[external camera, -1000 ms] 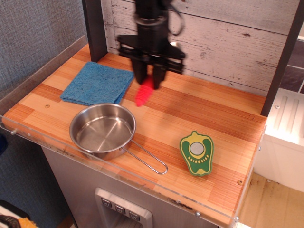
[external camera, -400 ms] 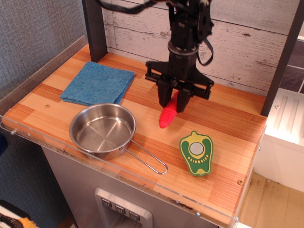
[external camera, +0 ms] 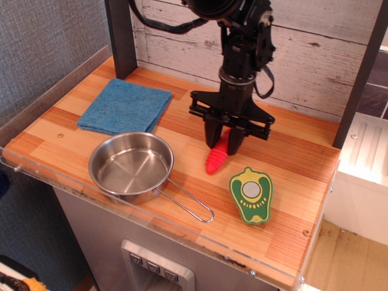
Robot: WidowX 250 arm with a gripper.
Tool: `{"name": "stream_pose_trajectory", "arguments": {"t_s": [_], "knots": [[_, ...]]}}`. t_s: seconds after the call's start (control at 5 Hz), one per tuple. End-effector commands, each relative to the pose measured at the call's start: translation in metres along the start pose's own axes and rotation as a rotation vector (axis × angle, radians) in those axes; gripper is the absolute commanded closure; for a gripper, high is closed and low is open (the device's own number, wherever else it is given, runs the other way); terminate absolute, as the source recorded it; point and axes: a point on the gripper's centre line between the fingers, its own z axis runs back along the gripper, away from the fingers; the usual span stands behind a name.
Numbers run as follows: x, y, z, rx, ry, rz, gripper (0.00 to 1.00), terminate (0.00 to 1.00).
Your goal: Pick up the red spoon and place it on the right of the blue cloth behind the green bell pepper
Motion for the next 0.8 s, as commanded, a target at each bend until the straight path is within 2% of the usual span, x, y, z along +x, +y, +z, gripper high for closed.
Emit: {"name": "stream_pose_trajectory", "arguments": {"t_s": [0.0,0.2,0.4,0.6], "knots": [[0.001,-0.016,0.009,-0.021,-0.031,-0.020,1.00,0.00],[0.001,-0.016,0.007,-0.009,-0.006,-0.003,0.00,0.00],[0.001,-0.012,0.013,-0.021,-0.016,-0.007,0.00,0.00],[-0.001,-0.007,0.035,-0.041,-0.053,-0.018,0.00,0.00]]}}
